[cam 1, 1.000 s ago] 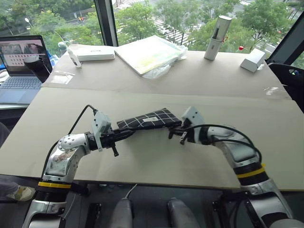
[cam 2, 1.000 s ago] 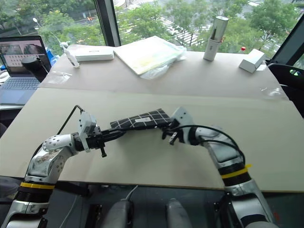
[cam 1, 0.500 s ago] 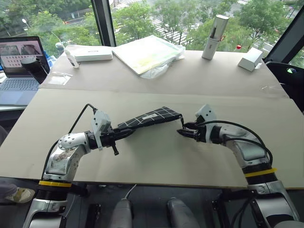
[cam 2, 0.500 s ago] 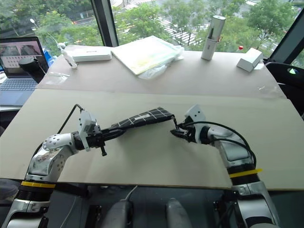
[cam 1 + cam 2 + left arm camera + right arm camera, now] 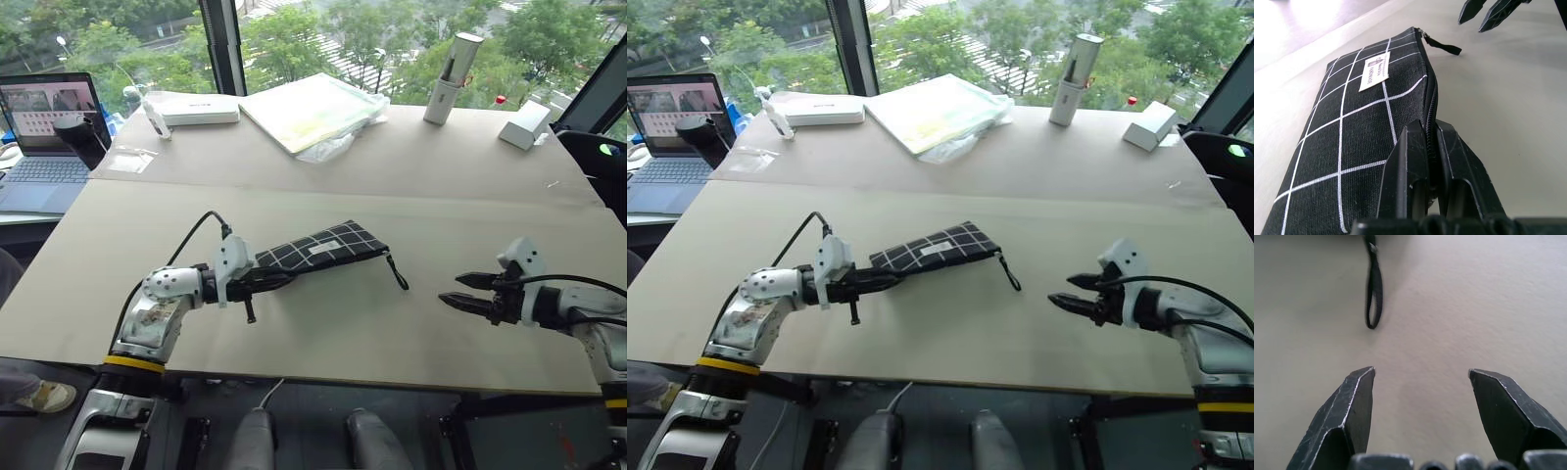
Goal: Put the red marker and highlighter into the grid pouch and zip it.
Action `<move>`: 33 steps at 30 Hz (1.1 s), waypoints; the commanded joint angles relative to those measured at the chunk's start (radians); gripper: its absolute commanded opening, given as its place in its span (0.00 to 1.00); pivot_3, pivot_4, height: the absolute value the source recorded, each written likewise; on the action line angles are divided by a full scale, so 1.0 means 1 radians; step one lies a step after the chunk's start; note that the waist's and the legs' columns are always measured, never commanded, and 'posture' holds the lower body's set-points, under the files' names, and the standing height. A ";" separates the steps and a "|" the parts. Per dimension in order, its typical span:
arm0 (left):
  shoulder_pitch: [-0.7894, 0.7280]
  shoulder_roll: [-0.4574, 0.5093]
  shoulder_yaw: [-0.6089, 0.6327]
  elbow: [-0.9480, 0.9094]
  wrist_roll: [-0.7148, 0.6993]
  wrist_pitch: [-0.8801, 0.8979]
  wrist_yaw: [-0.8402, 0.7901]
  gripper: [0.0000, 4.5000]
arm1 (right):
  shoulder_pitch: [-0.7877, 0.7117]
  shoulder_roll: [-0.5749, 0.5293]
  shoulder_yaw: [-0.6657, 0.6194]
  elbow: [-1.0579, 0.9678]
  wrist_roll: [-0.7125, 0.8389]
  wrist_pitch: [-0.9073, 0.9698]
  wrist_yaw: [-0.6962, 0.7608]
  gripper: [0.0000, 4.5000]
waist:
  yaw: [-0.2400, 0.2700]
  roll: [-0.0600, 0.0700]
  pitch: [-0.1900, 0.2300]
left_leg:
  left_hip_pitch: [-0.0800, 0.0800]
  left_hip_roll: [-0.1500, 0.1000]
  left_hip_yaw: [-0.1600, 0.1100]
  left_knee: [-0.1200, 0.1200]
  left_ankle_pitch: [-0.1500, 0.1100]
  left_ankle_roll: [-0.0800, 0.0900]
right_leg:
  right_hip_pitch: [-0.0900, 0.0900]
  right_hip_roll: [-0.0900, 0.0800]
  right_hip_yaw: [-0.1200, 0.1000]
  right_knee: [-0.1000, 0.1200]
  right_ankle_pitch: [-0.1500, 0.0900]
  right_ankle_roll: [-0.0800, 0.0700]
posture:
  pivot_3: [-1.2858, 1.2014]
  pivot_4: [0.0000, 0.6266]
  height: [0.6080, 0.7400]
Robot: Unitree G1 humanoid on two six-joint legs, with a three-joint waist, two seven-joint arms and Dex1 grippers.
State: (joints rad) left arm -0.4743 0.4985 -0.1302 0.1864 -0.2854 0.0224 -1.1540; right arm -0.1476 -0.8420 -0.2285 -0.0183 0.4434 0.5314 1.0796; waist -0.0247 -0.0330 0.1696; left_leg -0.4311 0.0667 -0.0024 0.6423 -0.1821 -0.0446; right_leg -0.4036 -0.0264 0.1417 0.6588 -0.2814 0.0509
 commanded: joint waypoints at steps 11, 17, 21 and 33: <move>-0.256 -0.122 -0.074 0.542 0.163 -0.550 -0.120 0.20 | 0.159 0.032 -0.155 -0.237 0.146 0.071 -0.097 0.77 | -0.003 0.000 0.000 | 0.000 -0.001 0.000 0.000 0.000 0.000 | 0.000 0.000 0.001 -0.001 0.000 0.000 | 0.52 0.24 1.00; -0.248 -0.131 -0.049 0.540 0.146 -0.570 -0.126 0.67 | 0.168 0.023 -0.163 -0.232 0.160 0.075 -0.102 0.77 | -0.002 0.000 0.000 | 0.000 -0.001 0.000 0.000 0.000 0.000 | 0.000 0.000 0.001 0.000 0.000 0.001 | 0.52 0.24 1.00; -0.207 -0.092 -0.025 0.499 0.180 -0.563 -0.036 0.89 | 0.134 0.028 -0.152 -0.173 0.136 0.038 -0.098 0.77 | -0.006 0.000 0.000 | 0.000 -0.001 0.000 0.000 0.000 0.000 | 0.000 0.000 0.001 0.000 0.000 0.001 | 0.52 0.24 1.00; 0.179 0.000 0.323 -0.225 -0.208 0.419 0.423 0.89 | -0.064 0.094 -0.078 0.046 0.109 -0.034 -0.106 0.77 | -0.024 0.000 0.000 | 0.002 0.000 -0.001 0.000 0.000 0.000 | 0.000 0.000 0.001 0.004 0.000 0.001 | 0.52 0.24 1.00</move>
State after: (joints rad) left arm -0.3262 0.4737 0.1318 0.0278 -0.4773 0.3713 -0.8067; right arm -0.1840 -0.7534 -0.3158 0.0210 0.5567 0.5246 0.9768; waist -0.0482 -0.0326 0.1695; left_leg -0.4293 0.0670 -0.0030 0.6423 -0.1820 -0.0446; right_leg -0.4037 -0.0263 0.1424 0.6627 -0.2818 0.0517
